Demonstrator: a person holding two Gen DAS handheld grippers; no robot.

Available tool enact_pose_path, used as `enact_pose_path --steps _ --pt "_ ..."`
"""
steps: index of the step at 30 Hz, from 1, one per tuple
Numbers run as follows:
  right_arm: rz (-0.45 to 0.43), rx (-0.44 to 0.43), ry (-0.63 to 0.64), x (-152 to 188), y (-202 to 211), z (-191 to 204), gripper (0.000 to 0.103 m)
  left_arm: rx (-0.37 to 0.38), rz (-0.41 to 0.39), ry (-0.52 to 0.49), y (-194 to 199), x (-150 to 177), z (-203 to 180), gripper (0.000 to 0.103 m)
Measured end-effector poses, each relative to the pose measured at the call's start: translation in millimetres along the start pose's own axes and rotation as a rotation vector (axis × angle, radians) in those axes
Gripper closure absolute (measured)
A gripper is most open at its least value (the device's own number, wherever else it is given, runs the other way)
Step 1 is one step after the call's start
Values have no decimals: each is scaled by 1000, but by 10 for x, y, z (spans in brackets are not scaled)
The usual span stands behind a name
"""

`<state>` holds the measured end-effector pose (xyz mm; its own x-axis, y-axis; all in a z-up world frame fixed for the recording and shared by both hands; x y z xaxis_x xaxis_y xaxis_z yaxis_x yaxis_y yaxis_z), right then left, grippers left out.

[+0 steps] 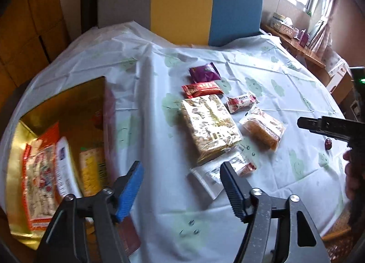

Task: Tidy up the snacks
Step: 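Move the left tool toward the rice-cracker bag, then grasp the rice-cracker bag with the left tool and lift it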

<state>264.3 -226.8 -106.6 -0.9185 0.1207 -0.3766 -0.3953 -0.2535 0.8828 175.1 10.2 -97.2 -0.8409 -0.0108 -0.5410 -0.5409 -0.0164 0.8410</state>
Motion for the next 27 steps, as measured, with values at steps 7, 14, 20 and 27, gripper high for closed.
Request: enact_pose_path --steps 7,14,20,27 --pt "-6 -20 -17 -16 36 -3 51 10 31 -6 -284 -194 -131 29" --pt "5 -22 -10 -3 24 15 50 10 69 -9 -571 -378 -207 24" --pt "7 -31 -3 2 26 40 50 8 90 -20 -793 -484 -271 23" --pt "11 -30 0 1 18 42 50 5 105 -6 -969 -573 -318 21"
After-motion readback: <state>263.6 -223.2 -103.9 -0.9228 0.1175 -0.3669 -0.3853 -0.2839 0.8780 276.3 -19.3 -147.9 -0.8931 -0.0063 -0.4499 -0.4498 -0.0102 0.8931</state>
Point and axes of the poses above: each gripper's, at about its wrist camera, not at the fingertips, and y roughly against the way its jaws point, z to its left, x to its underside, the point moved 9 cm from there along -y, roughly the way its jaws point, and after that the axes turned 7 degrees about -y, right-handed, at the moved point
